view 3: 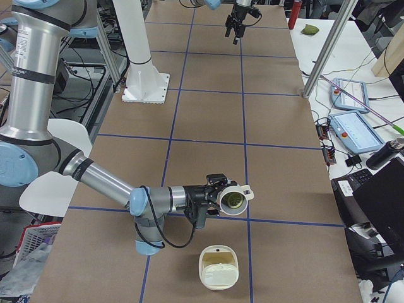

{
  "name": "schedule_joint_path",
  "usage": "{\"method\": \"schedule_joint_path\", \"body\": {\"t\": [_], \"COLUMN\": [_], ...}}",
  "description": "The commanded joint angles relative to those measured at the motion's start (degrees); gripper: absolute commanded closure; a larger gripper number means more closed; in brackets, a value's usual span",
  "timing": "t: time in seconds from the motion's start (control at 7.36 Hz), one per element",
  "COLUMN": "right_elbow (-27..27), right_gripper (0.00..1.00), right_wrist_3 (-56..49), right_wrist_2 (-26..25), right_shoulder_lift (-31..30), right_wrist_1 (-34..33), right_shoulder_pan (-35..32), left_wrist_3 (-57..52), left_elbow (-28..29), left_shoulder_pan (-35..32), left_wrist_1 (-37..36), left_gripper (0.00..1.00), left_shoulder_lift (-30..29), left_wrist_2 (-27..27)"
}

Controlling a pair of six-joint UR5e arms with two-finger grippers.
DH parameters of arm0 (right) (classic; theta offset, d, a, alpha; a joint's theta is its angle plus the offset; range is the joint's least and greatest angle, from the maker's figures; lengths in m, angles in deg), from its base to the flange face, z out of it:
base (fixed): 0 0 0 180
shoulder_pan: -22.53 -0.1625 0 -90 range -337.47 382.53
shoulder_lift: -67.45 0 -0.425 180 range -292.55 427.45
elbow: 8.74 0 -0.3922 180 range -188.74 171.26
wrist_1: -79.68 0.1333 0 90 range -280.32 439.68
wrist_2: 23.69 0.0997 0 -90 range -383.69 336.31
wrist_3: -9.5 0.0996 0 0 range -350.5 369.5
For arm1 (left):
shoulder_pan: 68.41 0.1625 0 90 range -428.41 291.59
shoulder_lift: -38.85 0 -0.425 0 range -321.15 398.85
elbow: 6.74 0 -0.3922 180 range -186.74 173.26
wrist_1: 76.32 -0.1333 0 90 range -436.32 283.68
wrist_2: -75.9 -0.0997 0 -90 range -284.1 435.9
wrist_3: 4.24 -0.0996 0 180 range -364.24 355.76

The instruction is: Left arm hands cup to right arm to dump lemon

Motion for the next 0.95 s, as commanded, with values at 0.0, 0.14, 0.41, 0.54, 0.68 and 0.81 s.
{"method": "schedule_joint_path", "body": {"t": [0.0, 0.14, 0.41, 0.54, 0.68, 0.81], "right_elbow": [3.3, 3.8, 3.6, 3.7, 3.7, 4.0], "right_gripper": [1.0, 1.0, 1.0, 1.0, 1.0, 1.0], "right_wrist_3": [4.7, 6.7, 12.0, 15.5, 17.6, 17.8], "right_wrist_2": [4.8, 5.2, 6.8, 7.0, 7.8, 8.6], "right_shoulder_lift": [4.0, 4.1, 4.0, 3.8, 3.4, 2.6], "right_wrist_1": [0.0, 0.1, 0.5, 2.1, 3.8, 4.5], "right_shoulder_pan": [-4.2, -4.2, -4.2, -4.2, -4.6, -5.0], "left_wrist_3": [0.0, 0.0, 0.0, 0.0, 0.0, -0.1], "left_elbow": [0.0, 0.0, -0.5, -0.5, -0.4, -0.4], "left_shoulder_pan": [-0.2, -0.4, -0.9, -0.9, -0.9, -1.1], "left_wrist_1": [0.0, -0.1, -0.1, 0.0, 0.0, 0.0], "left_gripper": [0.0, 0.0, 0.0, 0.0, 0.0, 0.0], "left_shoulder_lift": [-0.3, -0.5, -0.5, -0.5, -0.5, -0.5], "left_wrist_2": [0.0, 0.0, 0.0, 0.0, 0.0, 0.0]}}
